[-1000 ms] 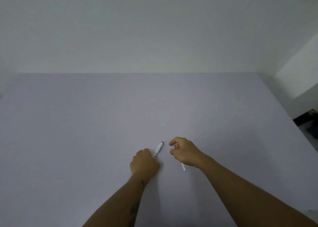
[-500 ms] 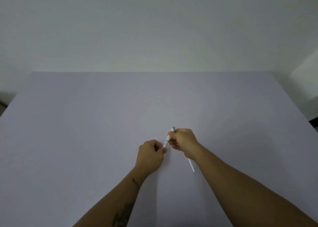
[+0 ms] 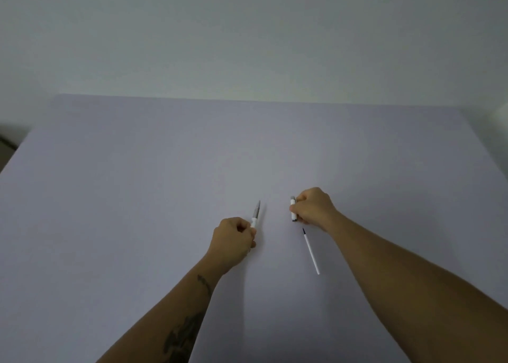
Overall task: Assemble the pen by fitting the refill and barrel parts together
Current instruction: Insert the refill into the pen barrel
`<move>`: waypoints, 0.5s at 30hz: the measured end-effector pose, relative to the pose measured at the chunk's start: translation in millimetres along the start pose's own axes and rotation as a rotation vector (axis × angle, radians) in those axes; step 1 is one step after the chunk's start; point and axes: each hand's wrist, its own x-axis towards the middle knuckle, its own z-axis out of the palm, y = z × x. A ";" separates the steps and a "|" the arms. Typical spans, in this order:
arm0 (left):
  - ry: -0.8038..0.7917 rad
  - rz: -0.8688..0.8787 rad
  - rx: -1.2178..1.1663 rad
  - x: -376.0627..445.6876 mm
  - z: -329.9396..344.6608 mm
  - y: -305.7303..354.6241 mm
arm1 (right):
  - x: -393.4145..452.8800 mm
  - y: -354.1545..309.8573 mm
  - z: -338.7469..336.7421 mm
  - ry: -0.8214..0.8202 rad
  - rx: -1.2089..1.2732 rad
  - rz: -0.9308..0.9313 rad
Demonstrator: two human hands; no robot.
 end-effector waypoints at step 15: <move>0.006 -0.044 -0.116 -10.6 -12.6 -11.1 | -5.5 -17.5 23.7 0.107 -0.329 -0.105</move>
